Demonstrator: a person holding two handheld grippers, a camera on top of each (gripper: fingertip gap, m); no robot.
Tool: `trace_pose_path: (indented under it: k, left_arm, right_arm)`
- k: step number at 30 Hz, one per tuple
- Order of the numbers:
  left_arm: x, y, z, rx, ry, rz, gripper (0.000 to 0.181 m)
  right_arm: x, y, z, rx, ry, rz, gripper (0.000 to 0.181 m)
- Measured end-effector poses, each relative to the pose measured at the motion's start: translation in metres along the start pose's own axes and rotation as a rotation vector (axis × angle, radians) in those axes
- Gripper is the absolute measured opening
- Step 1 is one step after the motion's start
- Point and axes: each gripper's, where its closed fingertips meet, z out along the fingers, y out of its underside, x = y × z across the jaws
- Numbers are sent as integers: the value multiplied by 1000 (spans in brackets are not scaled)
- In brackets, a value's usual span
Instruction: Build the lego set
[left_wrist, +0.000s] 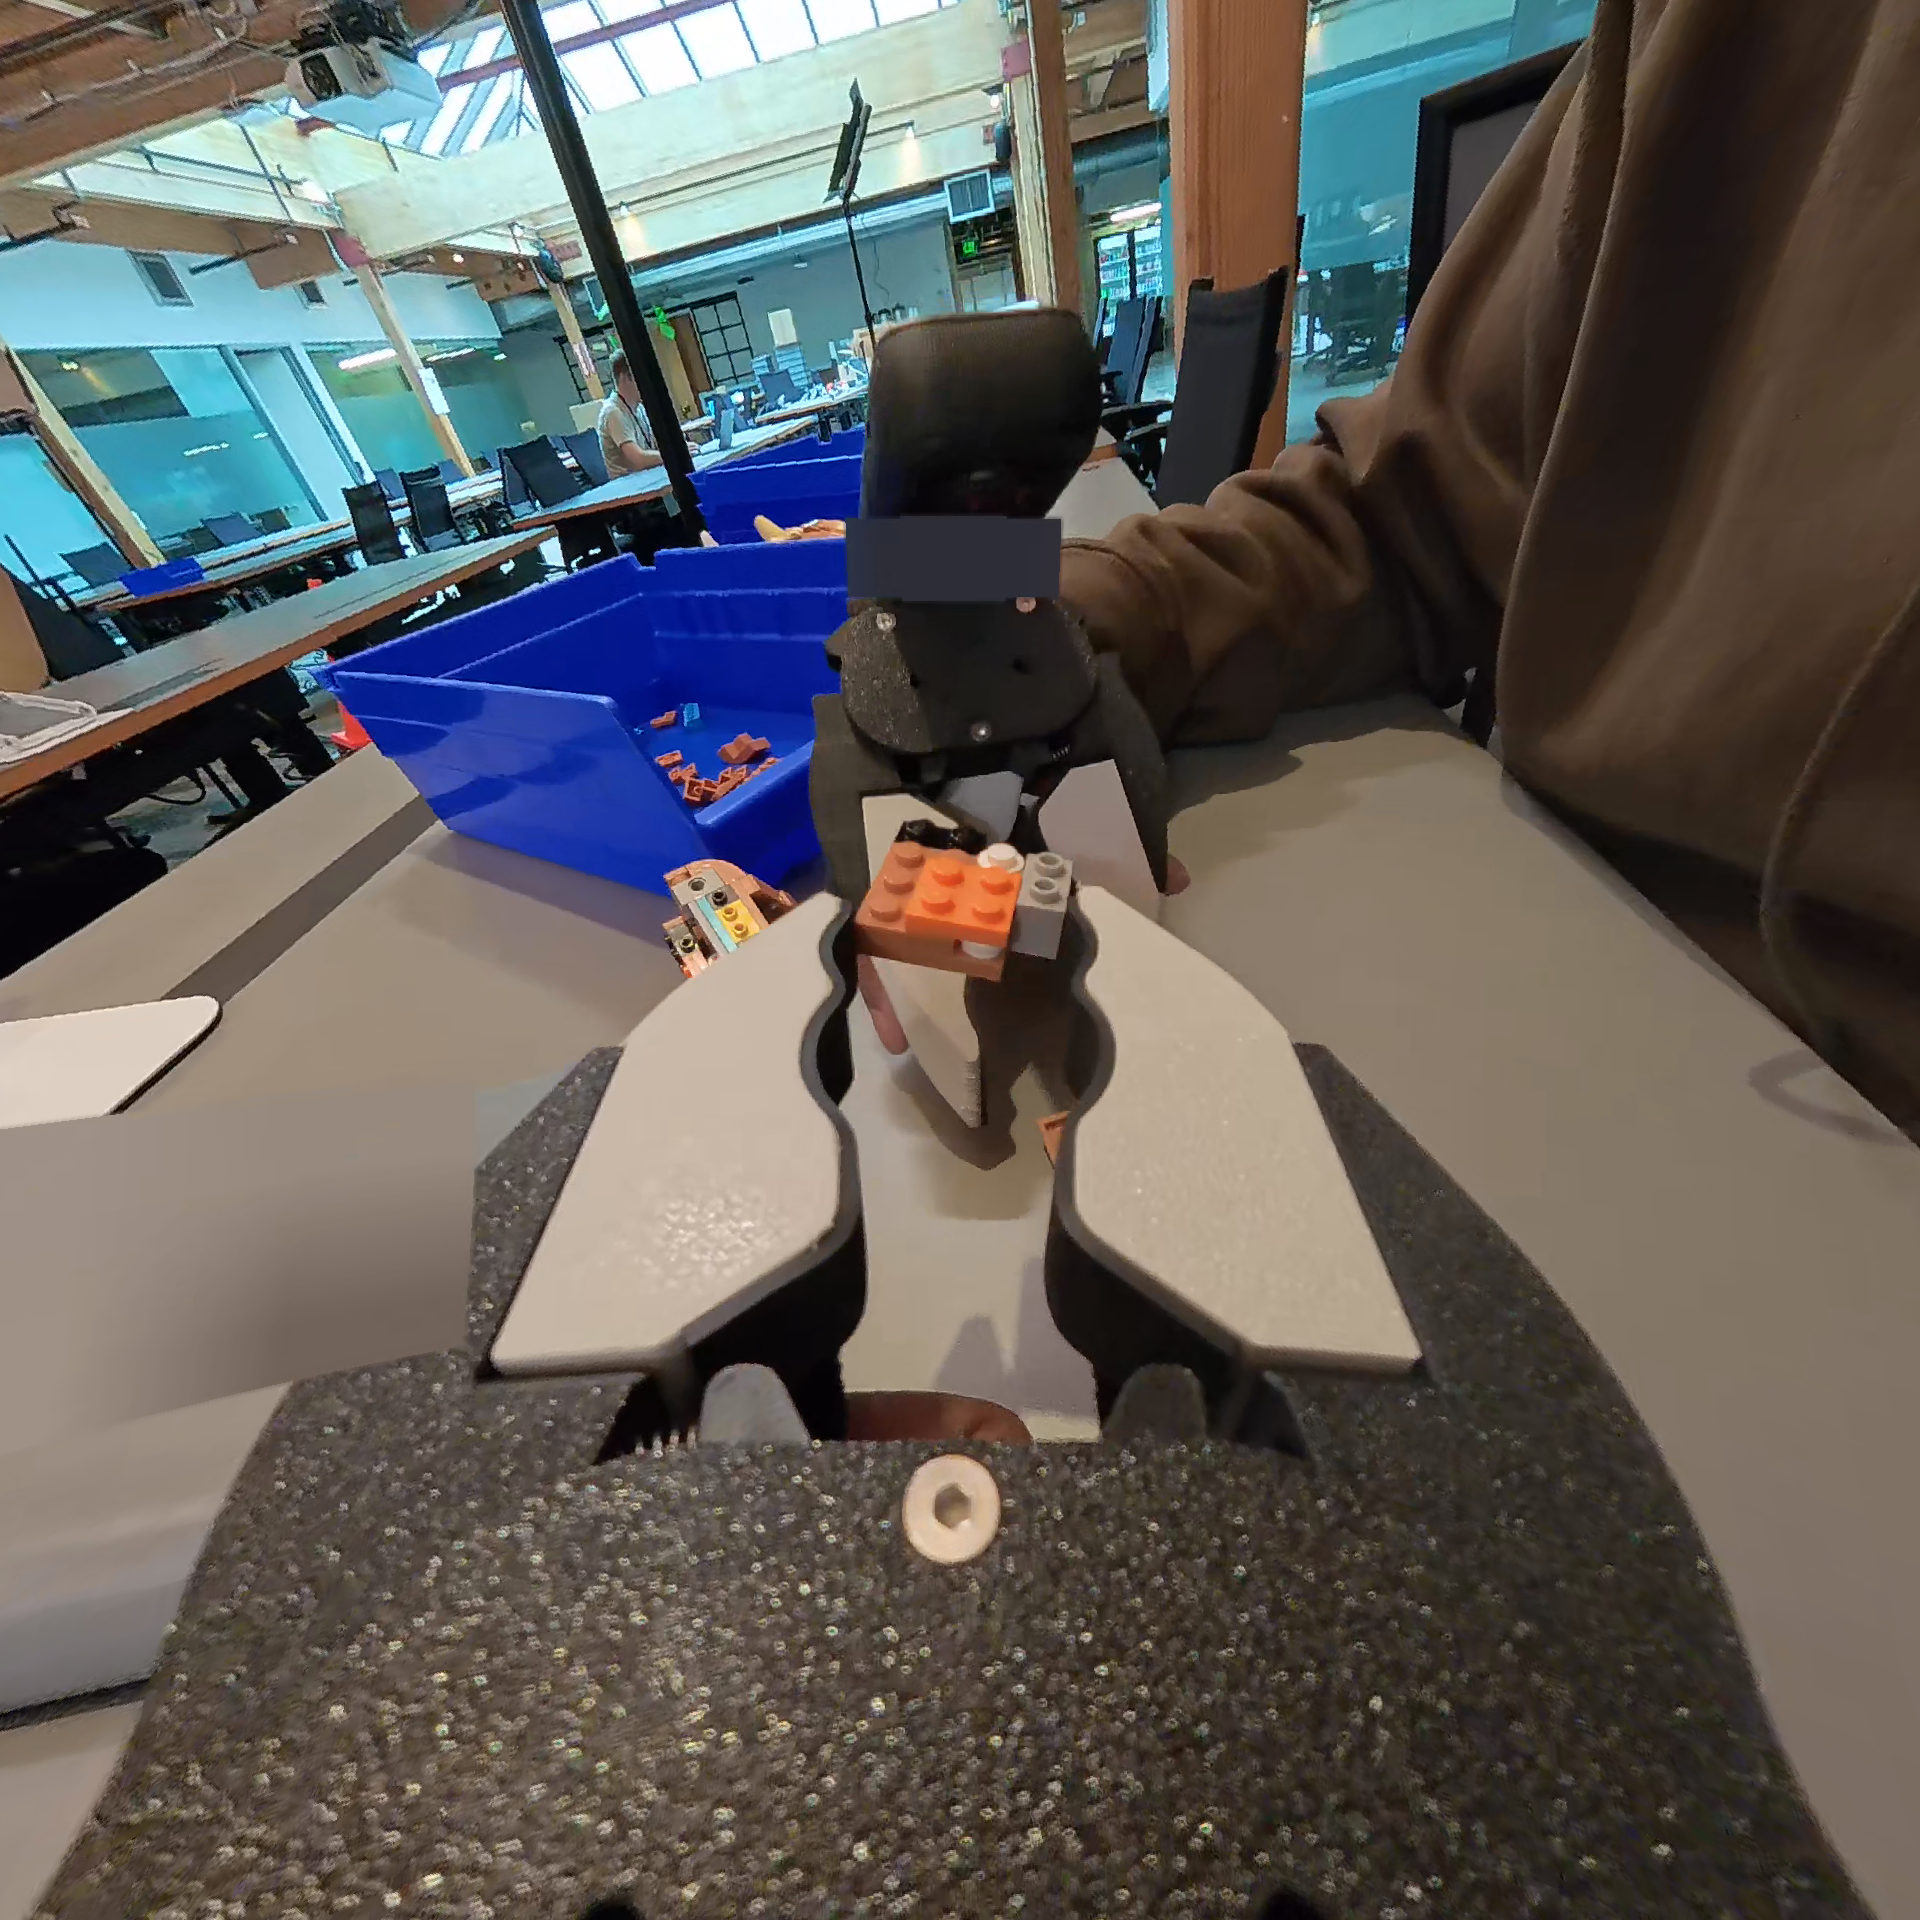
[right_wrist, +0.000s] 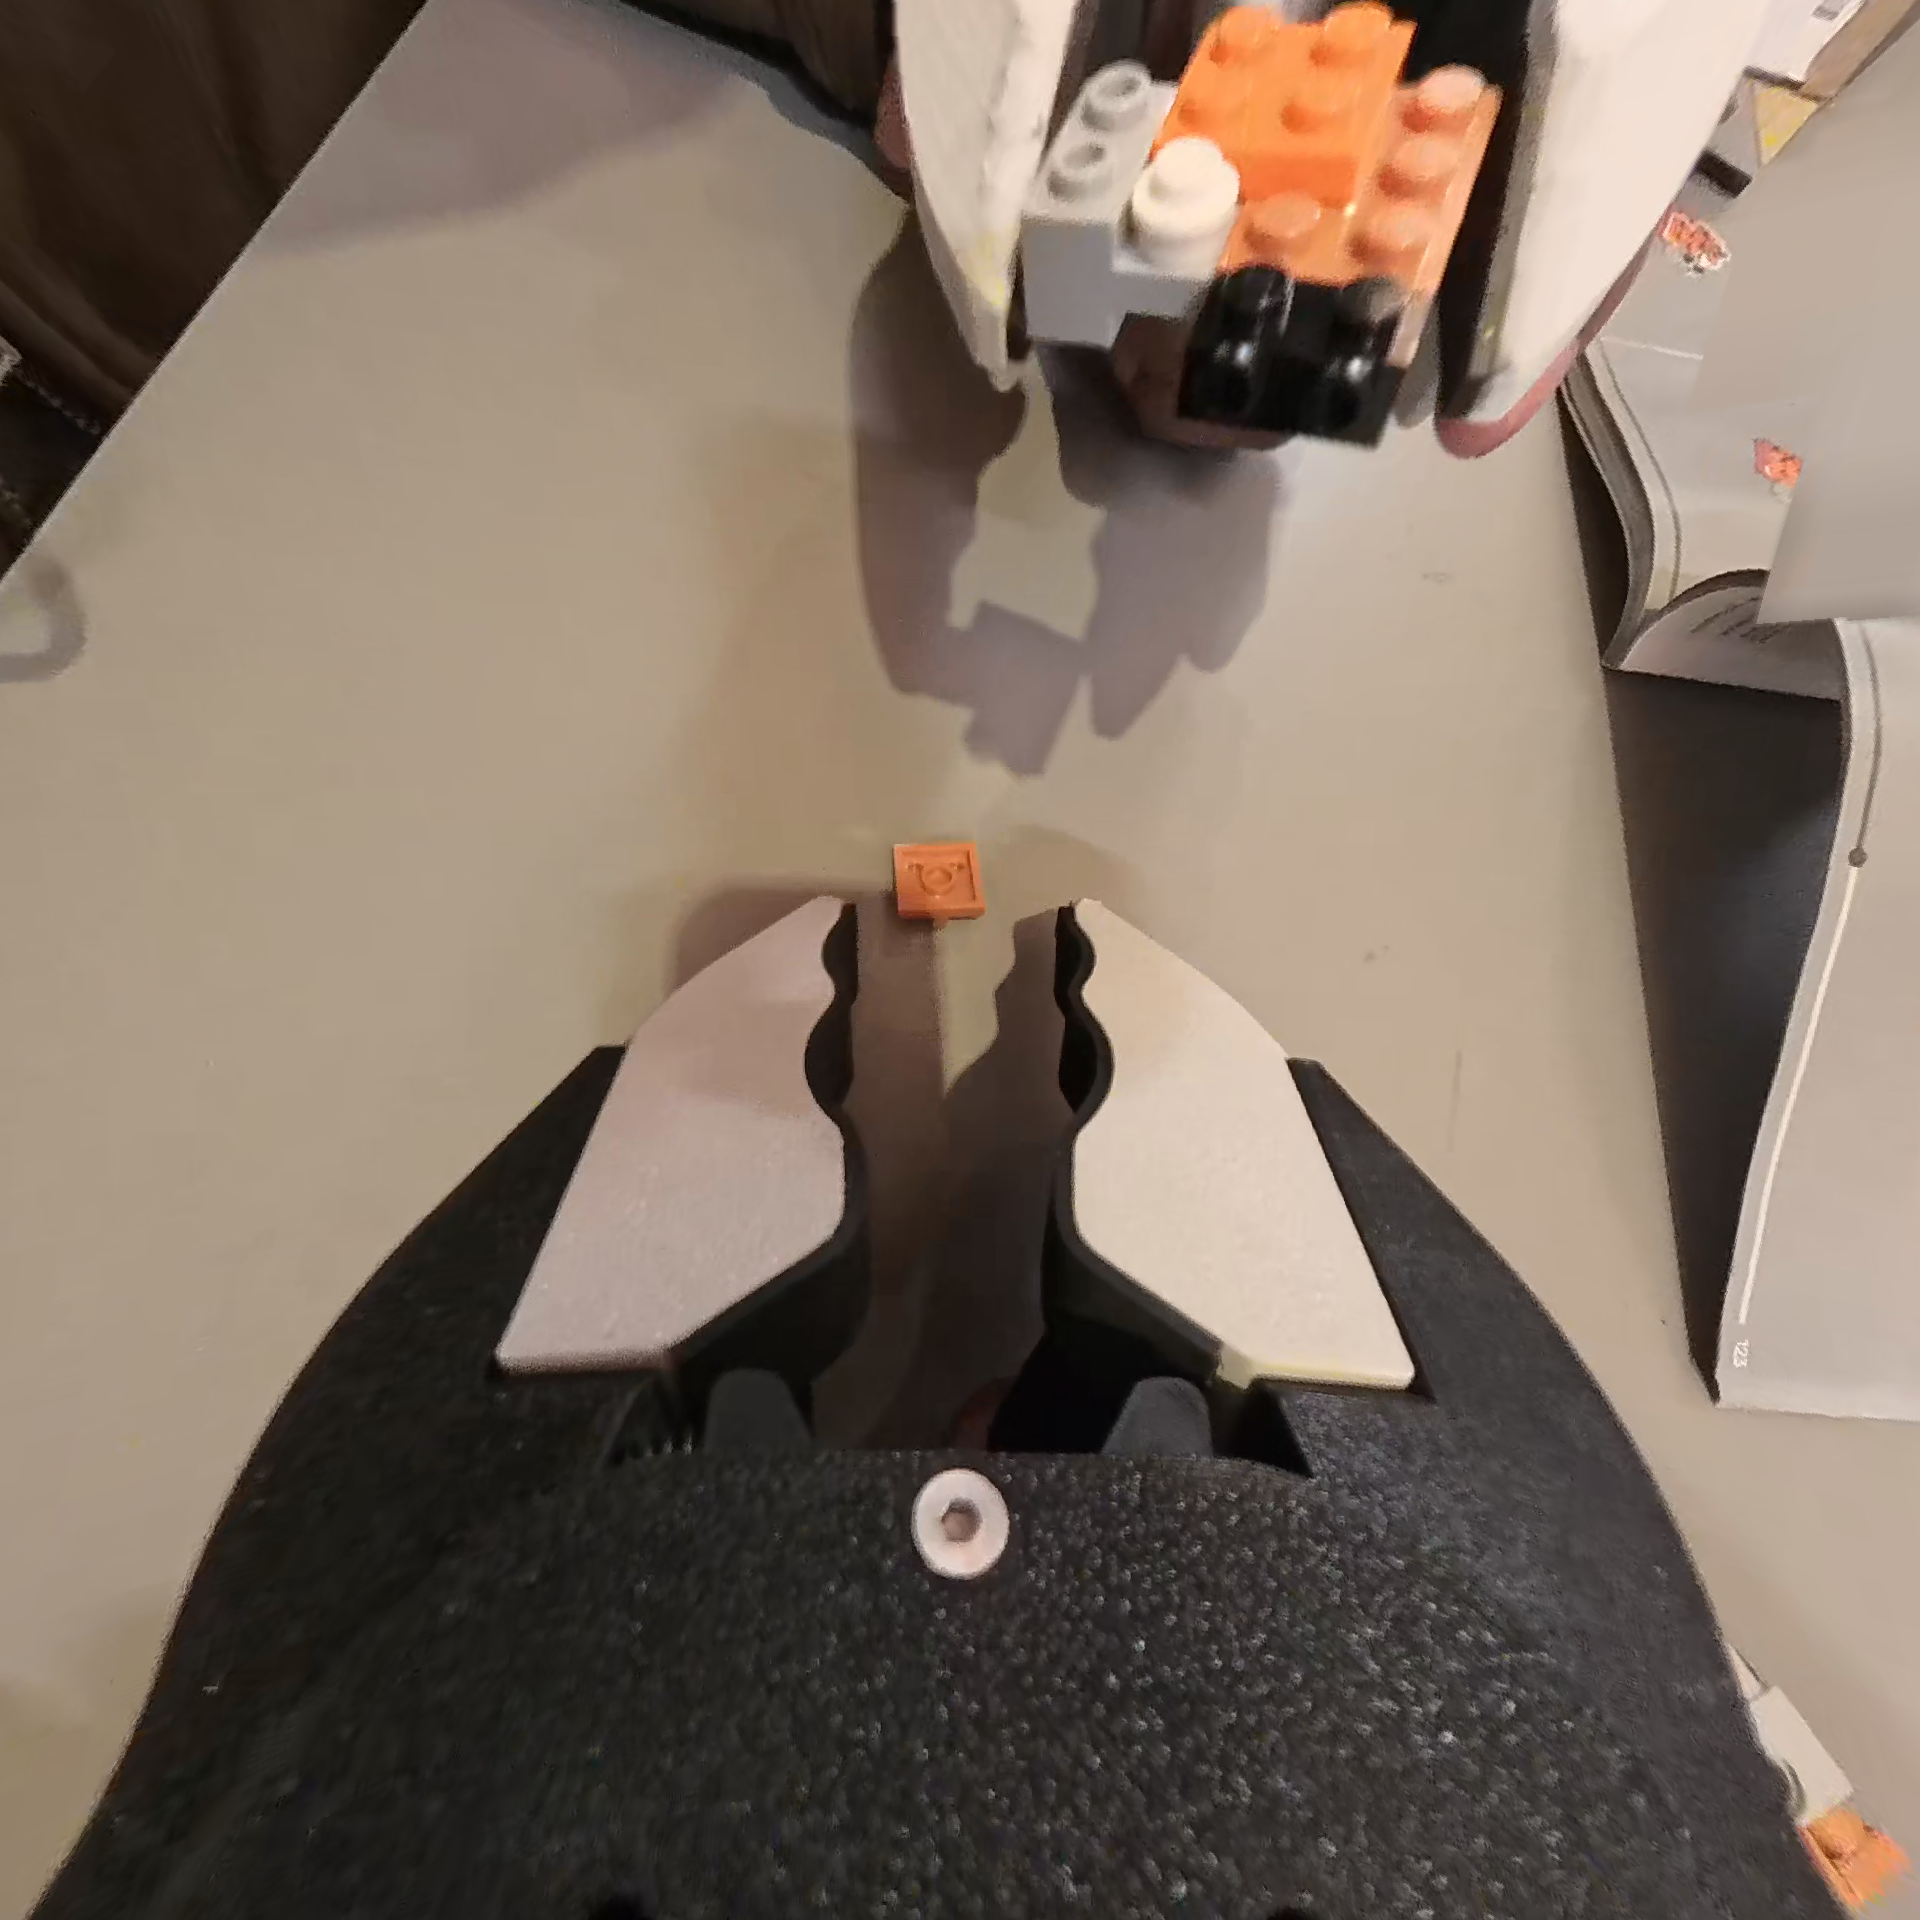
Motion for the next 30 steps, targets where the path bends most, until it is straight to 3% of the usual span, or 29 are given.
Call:
trace_pose_path:
  k: [5,8,30]
  left_arm:
    - [1,0,-1,-7,8,7,38]
    - [0,4,-2,-29,8,10,38]
    - [-19,28,-13,-199,-40,14,38]
  right_arm:
    - [-3,3,4,-40,-37,15,32]
    - [-3,4,4,-41,-42,19,16]
    - [7,-13,-16,135,0,118,15]
